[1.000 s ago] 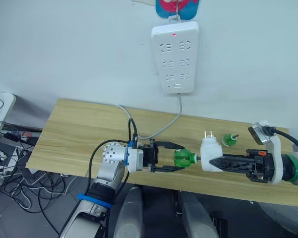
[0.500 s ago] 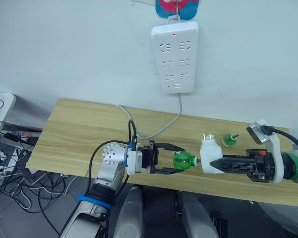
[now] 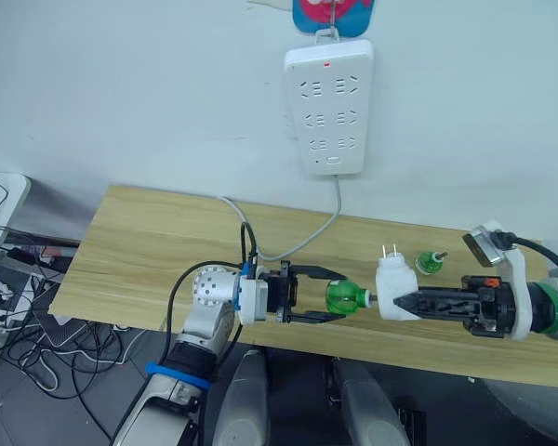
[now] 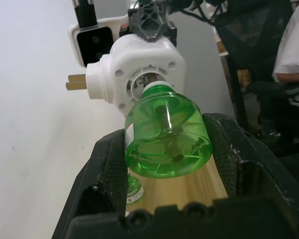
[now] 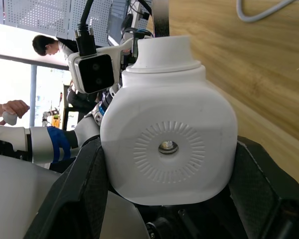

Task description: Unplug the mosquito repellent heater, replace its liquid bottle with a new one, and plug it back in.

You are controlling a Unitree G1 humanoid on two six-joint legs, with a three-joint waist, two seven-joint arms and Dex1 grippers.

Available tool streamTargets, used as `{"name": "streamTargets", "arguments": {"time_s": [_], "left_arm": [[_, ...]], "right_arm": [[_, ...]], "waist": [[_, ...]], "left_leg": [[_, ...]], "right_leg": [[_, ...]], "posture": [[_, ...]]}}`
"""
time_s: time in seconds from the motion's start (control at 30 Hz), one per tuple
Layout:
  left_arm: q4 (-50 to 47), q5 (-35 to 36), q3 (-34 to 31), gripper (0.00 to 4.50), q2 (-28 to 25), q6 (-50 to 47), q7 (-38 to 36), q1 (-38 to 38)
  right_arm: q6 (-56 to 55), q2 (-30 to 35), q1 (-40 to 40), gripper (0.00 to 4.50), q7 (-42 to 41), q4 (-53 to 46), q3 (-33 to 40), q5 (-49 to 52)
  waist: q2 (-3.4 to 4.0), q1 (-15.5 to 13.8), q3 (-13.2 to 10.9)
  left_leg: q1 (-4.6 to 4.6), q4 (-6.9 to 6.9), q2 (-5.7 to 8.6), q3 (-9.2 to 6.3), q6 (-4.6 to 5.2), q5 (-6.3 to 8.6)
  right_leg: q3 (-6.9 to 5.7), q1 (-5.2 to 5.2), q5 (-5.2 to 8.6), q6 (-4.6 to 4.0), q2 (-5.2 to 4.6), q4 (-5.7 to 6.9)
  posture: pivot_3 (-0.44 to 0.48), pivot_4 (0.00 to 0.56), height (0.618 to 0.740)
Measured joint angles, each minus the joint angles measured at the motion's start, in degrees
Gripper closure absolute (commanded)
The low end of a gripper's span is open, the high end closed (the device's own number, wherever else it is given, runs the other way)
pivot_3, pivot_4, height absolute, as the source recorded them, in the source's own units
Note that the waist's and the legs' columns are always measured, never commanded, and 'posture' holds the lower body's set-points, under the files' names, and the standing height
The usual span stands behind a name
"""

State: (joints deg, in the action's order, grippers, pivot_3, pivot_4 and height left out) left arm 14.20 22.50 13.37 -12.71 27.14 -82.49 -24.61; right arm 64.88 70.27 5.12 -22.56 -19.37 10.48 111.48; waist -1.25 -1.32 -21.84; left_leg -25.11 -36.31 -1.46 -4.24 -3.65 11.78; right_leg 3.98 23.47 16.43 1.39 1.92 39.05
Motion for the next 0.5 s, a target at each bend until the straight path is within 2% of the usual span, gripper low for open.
{"name": "streamTargets", "arguments": {"time_s": [0.5], "left_arm": [[0.39, -1.26, 0.10, 2.26, 1.64, -1.66, 2.18, -0.72]], "right_arm": [[-1.75, 1.23, -3.77, 1.57, -0.84, 0.00, 2.87, 0.00]], "waist": [[0.00, -0.01, 0.02]], "left_leg": [[0.00, -0.06, 0.00, -0.02, 0.00, 0.00]], "right_leg": [[-0.02, -0.02, -0.01, 0.00, 0.00, 0.03]], "posture": [[0.096, 0.357, 0.740]]}}
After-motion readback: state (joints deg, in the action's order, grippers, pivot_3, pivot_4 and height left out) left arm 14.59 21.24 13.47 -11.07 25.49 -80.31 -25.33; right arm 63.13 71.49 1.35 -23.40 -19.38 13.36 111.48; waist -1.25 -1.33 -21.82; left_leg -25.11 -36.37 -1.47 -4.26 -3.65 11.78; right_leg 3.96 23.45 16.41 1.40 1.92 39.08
